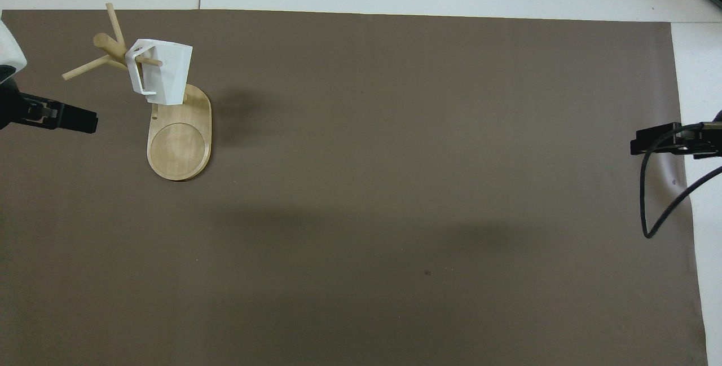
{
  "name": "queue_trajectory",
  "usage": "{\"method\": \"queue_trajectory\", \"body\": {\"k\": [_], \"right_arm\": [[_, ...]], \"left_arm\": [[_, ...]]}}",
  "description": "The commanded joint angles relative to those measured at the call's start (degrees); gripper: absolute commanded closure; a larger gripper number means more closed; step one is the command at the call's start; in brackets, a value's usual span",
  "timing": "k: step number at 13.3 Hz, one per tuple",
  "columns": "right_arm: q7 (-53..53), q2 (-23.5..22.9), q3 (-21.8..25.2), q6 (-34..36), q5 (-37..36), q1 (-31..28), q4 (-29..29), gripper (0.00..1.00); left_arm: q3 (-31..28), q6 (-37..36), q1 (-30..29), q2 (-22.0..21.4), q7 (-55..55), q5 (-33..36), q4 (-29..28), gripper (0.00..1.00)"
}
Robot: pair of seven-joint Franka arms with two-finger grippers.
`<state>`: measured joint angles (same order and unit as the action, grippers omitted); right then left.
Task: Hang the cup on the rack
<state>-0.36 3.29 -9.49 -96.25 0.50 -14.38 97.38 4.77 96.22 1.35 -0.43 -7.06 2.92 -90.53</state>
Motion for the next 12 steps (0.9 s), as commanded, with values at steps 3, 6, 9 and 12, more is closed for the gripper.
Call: {"method": "queue_trajectory", "body": {"k": [3,6,9,12], "right_arm": [[0.5,1.2,0.2,0.4,1.0,-0.2,1.0,0.0],[0.5,1.2,0.2,0.4,1.0,-0.2,1.0,0.0],[0.5,1.2,0.2,0.4,1.0,-0.1,1.0,0.0],[0.3,1.2,0.4,0.4,1.0,-0.2,1.0,0.0]], "left_arm": [[-0.7,-1.6,0.0,-0.4,0.8,1.1,-0.6,0.0],[-0.8,-1.7,-0.3,-0.4,0.8,1.1,-0.6,0.0],[-0.8,-0.4,-0.3,-0.3,1.2,1.1,-0.5,0.0],[-1.0,-0.1,-0.5,-0.1,4.4,0.4,-0.2,0.0]]}}
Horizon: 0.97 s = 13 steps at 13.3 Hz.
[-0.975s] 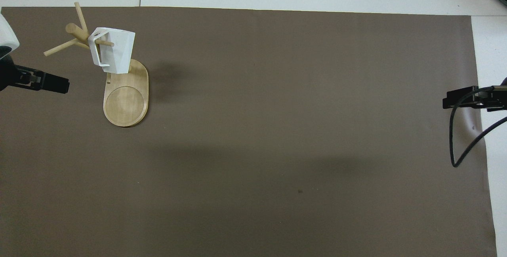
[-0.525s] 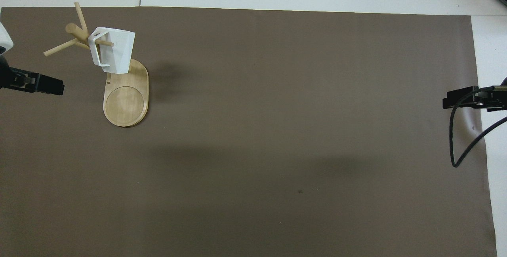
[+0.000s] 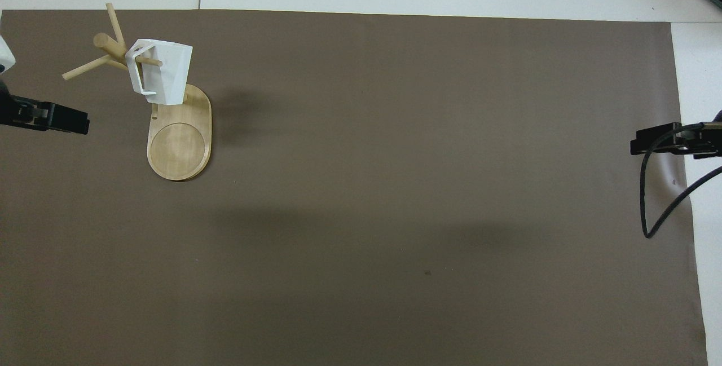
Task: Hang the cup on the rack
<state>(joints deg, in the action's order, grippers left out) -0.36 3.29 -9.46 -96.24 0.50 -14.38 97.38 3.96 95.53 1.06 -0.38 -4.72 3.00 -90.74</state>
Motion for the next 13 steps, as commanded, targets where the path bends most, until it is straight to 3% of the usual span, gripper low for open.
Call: {"method": "queue_trajectory", "body": {"k": [1,3,6,13], "right_arm": [[0.3,1.2,0.8,0.4,1.0,-0.1,1.0,0.0],[0.3,1.1,1.3,-0.5,1.0,0.3,1.1,0.0],[0.1,1.0,7.5,-0.7,0.9,5.8,1.1,0.0],[-1.8,1.1,7.9,-0.6,0.9,5.9,1.1,0.0]], "left_arm": [[-0.2,0.3,-0.7,-0.1,2.2,-0.1,0.2,0.0],[-1.5,-2.9,0.1,0.3,2.1,-1.1,1.9,0.0],[-5.4,-7.6,2.5,2.6,1.5,-0.9,6.1,0.0],[-4.4,-11.5,0.6,2.8,-1.8,-1.9,7.8,0.0]]}}
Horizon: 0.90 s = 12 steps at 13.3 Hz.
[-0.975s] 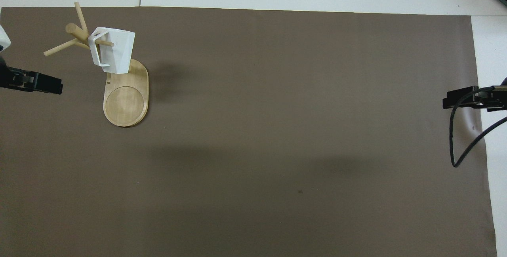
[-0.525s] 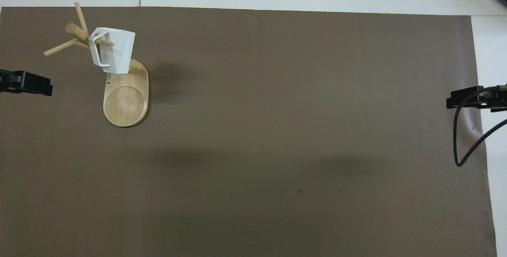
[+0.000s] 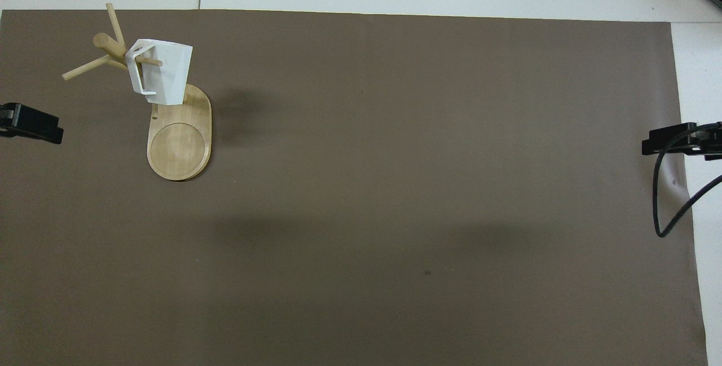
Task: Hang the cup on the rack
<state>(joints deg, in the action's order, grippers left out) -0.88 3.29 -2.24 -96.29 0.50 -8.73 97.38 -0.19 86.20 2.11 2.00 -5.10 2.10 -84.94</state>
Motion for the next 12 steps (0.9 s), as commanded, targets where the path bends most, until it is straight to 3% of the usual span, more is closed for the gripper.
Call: {"method": "queue_trajectory", "body": {"k": [1,12], "right_arm": [[-1.0,1.1,0.7,-0.6,0.9,0.3,1.2,0.0],[-1.1,1.2,0.4,0.2,0.9,0.3,1.1,0.0]], "left_arm": [[0.9,-2.0,-1.3,-0.2,-1.3,-1.0,1.5,0.0],[0.9,0.5,-2.0,-2.8,-1.4,-2.6,-3.3,0.0]]}}
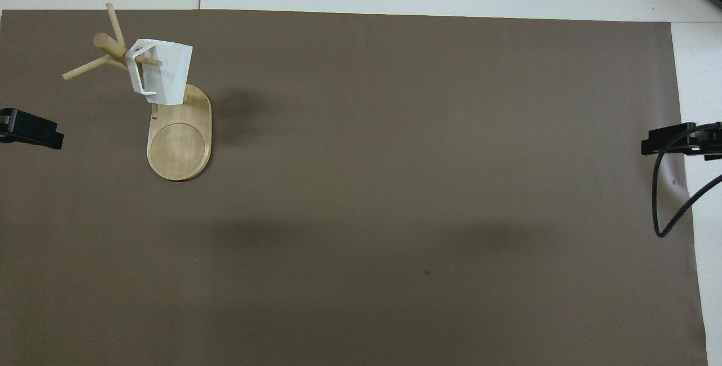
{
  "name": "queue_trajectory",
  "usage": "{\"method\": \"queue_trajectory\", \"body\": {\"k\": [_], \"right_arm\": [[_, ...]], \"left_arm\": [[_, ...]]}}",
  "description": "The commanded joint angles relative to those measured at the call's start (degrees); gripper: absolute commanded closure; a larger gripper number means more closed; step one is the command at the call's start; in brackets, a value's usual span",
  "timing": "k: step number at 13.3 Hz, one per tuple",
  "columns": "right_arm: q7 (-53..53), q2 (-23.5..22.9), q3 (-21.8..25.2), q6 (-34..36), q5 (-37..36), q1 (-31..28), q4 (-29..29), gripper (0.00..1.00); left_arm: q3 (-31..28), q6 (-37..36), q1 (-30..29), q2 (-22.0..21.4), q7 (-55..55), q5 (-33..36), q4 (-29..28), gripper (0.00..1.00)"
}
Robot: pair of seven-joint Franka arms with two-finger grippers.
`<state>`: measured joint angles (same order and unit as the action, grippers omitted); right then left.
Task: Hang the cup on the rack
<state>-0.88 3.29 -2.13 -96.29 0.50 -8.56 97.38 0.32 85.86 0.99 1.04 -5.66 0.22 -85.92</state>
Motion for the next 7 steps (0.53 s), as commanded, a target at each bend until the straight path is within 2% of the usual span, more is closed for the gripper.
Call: {"method": "queue_trajectory", "body": {"k": [1,7], "right_arm": [[-1.1,1.2,0.3,0.2,0.9,0.1,1.1,0.0],[-1.1,1.2,0.3,0.2,0.9,0.1,1.1,0.0]], "left_arm": [[0.4,0.7,-0.9,-2.0,-0.9,-0.8,-2.3,0.0],[0.4,1.3,-0.9,-1.9,-0.1,-0.8,-2.3,0.0]]}}
